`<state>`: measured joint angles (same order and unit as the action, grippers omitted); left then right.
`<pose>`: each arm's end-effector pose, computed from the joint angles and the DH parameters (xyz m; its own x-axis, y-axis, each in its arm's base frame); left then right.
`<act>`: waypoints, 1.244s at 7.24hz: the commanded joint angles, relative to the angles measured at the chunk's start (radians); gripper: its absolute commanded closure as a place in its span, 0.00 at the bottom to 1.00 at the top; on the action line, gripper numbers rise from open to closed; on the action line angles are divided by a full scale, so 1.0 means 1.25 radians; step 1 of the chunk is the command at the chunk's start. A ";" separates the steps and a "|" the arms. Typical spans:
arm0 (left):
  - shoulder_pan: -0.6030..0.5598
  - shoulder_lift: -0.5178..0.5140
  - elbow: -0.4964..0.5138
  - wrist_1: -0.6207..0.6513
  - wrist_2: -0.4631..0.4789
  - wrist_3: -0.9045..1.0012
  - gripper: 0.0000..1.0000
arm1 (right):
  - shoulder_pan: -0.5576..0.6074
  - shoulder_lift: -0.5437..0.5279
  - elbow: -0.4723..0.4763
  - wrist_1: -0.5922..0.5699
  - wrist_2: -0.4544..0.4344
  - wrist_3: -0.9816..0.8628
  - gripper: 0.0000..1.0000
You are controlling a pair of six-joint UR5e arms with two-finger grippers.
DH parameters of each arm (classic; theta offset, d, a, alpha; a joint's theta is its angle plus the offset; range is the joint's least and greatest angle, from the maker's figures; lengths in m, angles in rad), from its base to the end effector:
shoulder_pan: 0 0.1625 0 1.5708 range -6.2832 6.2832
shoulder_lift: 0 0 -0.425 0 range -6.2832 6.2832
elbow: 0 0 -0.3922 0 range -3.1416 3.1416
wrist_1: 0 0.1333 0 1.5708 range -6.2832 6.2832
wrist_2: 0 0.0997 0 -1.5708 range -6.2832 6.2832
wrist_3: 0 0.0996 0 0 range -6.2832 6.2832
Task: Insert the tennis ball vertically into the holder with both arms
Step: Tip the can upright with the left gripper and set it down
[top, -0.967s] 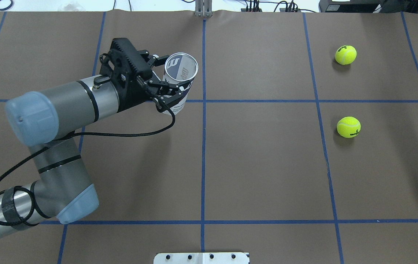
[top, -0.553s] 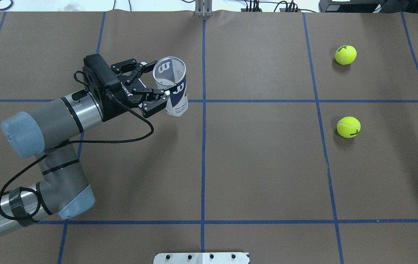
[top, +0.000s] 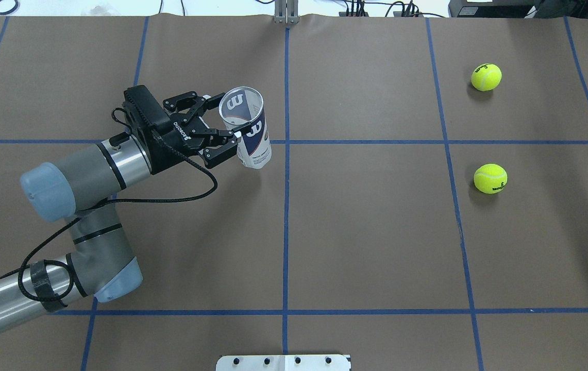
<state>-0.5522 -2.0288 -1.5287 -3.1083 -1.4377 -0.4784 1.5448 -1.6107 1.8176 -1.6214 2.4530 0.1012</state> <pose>0.4349 -0.4400 0.2559 0.4083 0.7819 -0.4710 0.5698 0.1849 0.8007 0.0440 -0.4765 0.5536 0.6315 -0.0362 0.7745 -0.0383 0.9962 0.0778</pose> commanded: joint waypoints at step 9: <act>0.007 -0.008 0.042 -0.003 0.000 -0.036 0.01 | 0.000 0.000 -0.001 0.000 -0.003 0.000 0.00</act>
<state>-0.5431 -2.0356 -1.4700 -3.1106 -1.4374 -0.5182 1.5447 -1.6107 1.8163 -1.6214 2.4499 0.1013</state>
